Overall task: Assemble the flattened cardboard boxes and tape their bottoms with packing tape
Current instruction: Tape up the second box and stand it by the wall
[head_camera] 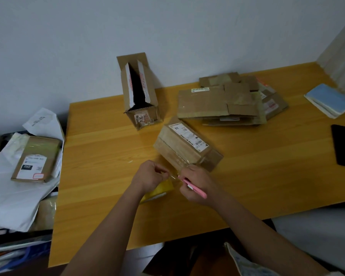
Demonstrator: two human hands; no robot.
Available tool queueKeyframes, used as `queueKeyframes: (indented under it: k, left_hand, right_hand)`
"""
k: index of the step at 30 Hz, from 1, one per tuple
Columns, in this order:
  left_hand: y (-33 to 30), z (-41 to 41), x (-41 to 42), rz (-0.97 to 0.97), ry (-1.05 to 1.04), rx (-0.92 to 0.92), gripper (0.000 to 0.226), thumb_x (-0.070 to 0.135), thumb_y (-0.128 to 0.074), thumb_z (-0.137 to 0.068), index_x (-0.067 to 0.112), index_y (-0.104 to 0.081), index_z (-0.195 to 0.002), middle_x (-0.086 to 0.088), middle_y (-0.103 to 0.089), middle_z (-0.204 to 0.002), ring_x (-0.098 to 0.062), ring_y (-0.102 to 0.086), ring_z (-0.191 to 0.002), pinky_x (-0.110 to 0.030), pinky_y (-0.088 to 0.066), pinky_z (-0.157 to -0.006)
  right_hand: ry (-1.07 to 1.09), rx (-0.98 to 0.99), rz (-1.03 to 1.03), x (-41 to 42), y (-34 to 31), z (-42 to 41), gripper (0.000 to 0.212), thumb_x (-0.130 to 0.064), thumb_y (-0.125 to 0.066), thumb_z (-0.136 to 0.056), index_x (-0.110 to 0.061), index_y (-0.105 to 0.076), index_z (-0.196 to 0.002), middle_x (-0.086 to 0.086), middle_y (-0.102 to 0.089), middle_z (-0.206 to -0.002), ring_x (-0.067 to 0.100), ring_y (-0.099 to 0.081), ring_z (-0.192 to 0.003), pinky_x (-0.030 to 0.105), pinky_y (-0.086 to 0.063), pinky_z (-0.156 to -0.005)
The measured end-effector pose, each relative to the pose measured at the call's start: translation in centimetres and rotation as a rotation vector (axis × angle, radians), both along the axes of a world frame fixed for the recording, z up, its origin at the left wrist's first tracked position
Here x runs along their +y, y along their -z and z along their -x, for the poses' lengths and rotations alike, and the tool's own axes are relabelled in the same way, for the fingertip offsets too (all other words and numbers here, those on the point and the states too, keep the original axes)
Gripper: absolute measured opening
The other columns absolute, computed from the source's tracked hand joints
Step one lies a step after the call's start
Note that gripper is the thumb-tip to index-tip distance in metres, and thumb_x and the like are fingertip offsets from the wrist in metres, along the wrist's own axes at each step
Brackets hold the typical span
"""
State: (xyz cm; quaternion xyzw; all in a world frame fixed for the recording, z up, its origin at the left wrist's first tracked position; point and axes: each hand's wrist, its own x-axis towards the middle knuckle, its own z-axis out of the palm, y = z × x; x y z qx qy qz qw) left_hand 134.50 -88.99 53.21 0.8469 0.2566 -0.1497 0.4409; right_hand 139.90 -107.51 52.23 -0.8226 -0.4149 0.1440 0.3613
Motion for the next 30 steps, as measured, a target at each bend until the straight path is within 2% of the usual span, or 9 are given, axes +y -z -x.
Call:
queueKeyframes:
  k: [2, 5, 10, 13, 16, 20, 25, 27, 30]
  left_hand:
    - [-0.1, 0.0, 0.0, 0.017, 0.002, 0.004, 0.008, 0.008, -0.072, -0.084, 0.013, -0.079, -0.081, 0.015, -0.063, -0.065, -0.001, -0.056, -0.063, -0.011, -0.042, -0.054]
    - [-0.3, 0.1, 0.0, 0.037, -0.014, 0.015, 0.007, 0.008, -0.072, -0.085, 0.011, -0.078, -0.084, 0.011, -0.066, -0.07, 0.0, -0.058, -0.063, -0.018, -0.044, -0.06]
    - [-1.6, 0.1, 2.8, 0.092, -0.187, -0.061, 0.009, 0.008, -0.068, -0.088, 0.004, -0.076, -0.092, 0.0, -0.067, -0.083, 0.001, -0.059, -0.069, -0.006, -0.043, -0.056]
    - [-1.5, 1.1, 2.8, 0.131, -0.118, -0.064, 0.007, 0.005, -0.071, -0.085, 0.003, -0.076, -0.089, -0.007, -0.071, -0.085, 0.007, -0.059, -0.067, -0.004, -0.043, -0.062]
    - [-1.0, 1.9, 2.3, 0.191, -0.154, -0.101, 0.005, 0.003, -0.071, -0.085, 0.003, -0.075, -0.088, -0.003, -0.07, -0.084, 0.011, -0.057, -0.065, -0.004, -0.042, -0.064]
    - [-1.5, 2.8, 2.1, 0.274, -0.196, -0.121, 0.011, 0.002, -0.069, -0.086, 0.01, -0.075, -0.082, 0.007, -0.07, -0.078, 0.011, -0.057, -0.066, -0.005, -0.043, -0.065]
    - [-2.1, 4.7, 3.0, 0.337, -0.235, -0.121, 0.013, 0.005, -0.067, -0.088, 0.014, -0.076, -0.091, -0.008, -0.07, -0.102, -0.001, -0.06, -0.088, -0.012, -0.046, -0.079]
    - [-2.3, 5.6, 3.3, 0.363, -0.276, -0.114, 0.026, 0.006, -0.067, -0.088, 0.021, -0.072, -0.109, -0.008, -0.068, -0.114, -0.001, -0.059, -0.095, -0.014, -0.047, -0.086]
    - [-2.0, 7.4, 4.5, 0.489, -0.321, -0.127, 0.084, 0.005, -0.078, -0.077, 0.043, -0.036, -0.139, -0.008, -0.066, -0.115, -0.011, -0.063, -0.1, -0.017, -0.05, -0.082]
  right_hand:
    - [-0.029, 0.022, 0.002, 0.2, -0.6, -0.3, 0.018, -0.017, -0.049, -0.071, -0.004, -0.061, -0.077, 0.01, -0.057, -0.073, 0.019, -0.049, -0.064, 0.021, -0.036, -0.051]
    - [-0.091, 0.085, 0.057, 0.2, -0.6, -0.4, 0.003, -0.011, -0.056, -0.071, -0.01, -0.056, -0.068, 0.006, -0.053, -0.067, 0.016, -0.044, -0.057, 0.024, -0.033, -0.049]
    - [-0.031, 0.18, 0.091, -3.6, 1.8, 0.1, 0.027, -0.014, -0.054, -0.075, -0.025, -0.037, -0.056, -0.011, -0.043, -0.056, 0.002, -0.04, -0.05, 0.026, -0.031, -0.048]
    - [0.072, 0.196, -0.069, -2.6, 0.3, -0.1, 0.007, -0.012, -0.057, -0.078, -0.013, -0.059, -0.071, -0.005, -0.058, -0.067, 0.003, -0.053, -0.061, 0.032, -0.043, -0.051]
    - [0.085, 0.188, -0.146, -0.1, -1.4, -0.5, 0.012, -0.016, -0.055, -0.095, -0.012, -0.066, -0.098, -0.012, -0.061, -0.079, -0.004, -0.056, -0.067, 0.016, -0.04, -0.057]
    - [0.177, 0.264, -0.182, 2.4, -0.6, 0.9, 0.009, -0.025, -0.063, -0.094, -0.019, -0.059, -0.088, -0.01, -0.06, -0.072, 0.003, -0.059, -0.063, 0.018, -0.043, -0.054]
    - [0.318, 0.449, -0.183, 5.3, 1.1, 3.2, 0.041, -0.01, -0.082, -0.074, -0.031, -0.046, -0.075, -0.004, -0.059, -0.075, 0.011, -0.055, -0.066, 0.031, -0.044, -0.062]
    - [0.321, 0.431, -0.176, 6.2, 1.3, 3.3, 0.047, -0.003, -0.078, -0.075, -0.031, -0.041, -0.072, -0.006, -0.052, -0.07, 0.007, -0.046, -0.061, 0.031, -0.04, -0.06]
    - [0.313, 0.369, -0.148, 7.2, 1.2, 2.8, 0.051, 0.0, -0.074, -0.078, -0.032, -0.035, -0.071, -0.008, -0.045, -0.067, 0.008, -0.041, -0.061, 0.036, -0.041, -0.059]
